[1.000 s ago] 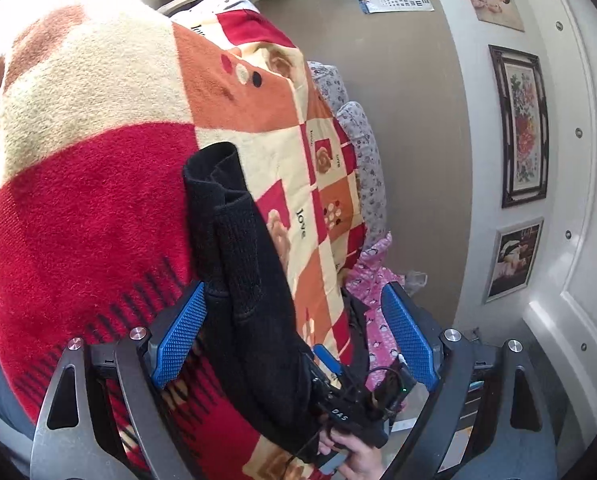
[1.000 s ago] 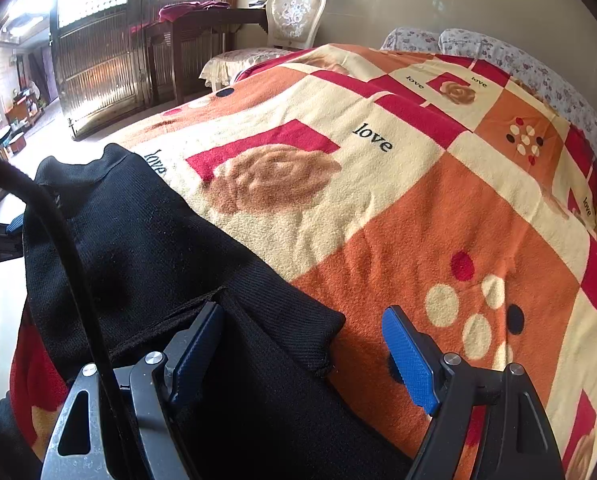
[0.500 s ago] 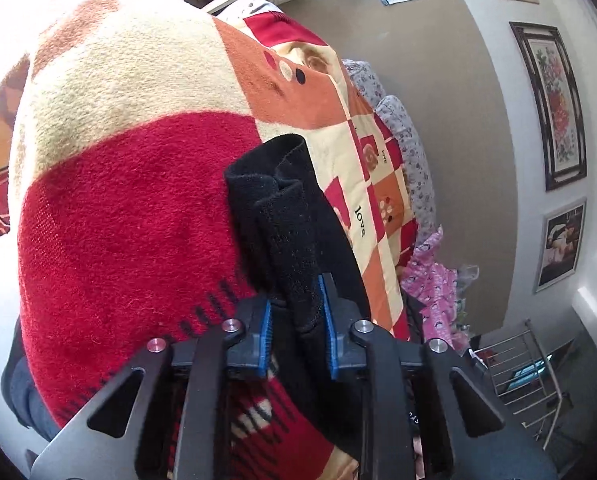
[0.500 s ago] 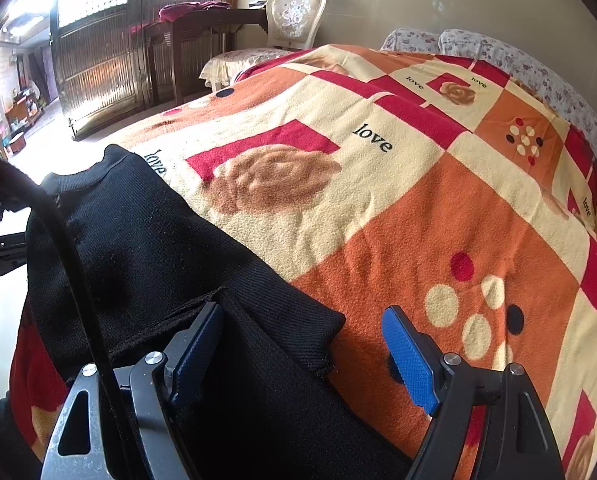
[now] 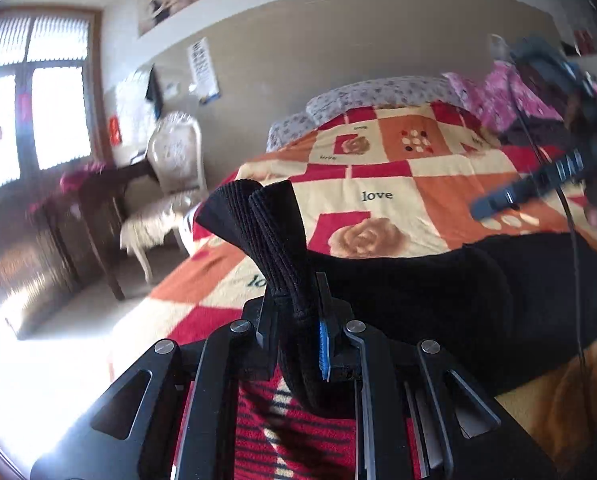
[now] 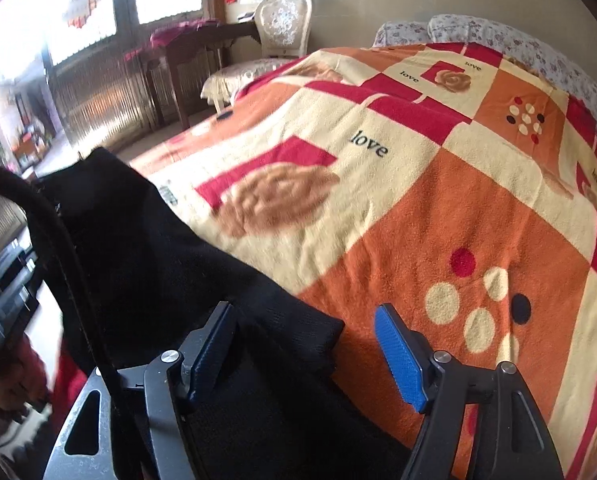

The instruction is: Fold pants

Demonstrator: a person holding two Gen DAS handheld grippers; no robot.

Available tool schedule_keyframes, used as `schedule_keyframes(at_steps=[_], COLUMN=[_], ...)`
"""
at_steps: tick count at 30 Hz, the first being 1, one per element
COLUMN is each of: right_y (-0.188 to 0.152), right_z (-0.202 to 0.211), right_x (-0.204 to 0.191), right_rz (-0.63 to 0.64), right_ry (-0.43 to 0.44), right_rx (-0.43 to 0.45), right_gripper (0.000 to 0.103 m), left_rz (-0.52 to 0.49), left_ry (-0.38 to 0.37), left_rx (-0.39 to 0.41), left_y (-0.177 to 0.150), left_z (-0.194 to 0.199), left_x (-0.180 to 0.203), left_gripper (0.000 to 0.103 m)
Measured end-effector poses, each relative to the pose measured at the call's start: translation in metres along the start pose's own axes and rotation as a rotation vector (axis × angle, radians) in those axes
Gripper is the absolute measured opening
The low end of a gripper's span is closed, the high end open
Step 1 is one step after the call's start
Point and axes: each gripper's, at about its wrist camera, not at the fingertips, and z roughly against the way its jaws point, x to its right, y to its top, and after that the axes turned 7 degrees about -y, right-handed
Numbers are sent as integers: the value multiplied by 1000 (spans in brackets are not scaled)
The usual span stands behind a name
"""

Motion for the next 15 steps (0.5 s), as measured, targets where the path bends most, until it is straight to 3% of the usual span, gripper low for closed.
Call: schedule_keyframes(at_steps=[3,5,7,12,15], right_y=[13,17,19,23,20], right_z=[20,20,14,18,24], right_x=[4,5,-1,-16,-12], right_rz=[-173,-288,-344,-298,-255], right_ry=[320,552,702,740,629], right_rx=[48,25,-27,-44,-26], right_gripper=[71,71,71,71,69], left_rz=[-201,-327,-453,-686,-769], left_ry=[-20,-42,-63,-119,-124], left_rx=[53,90,115,111,129], left_y=[3,3,0,-9,-14], left_z=[6,13,21,34,41], left_x=[28,44,60,89,101], left_gripper=[14,14,14,14,14])
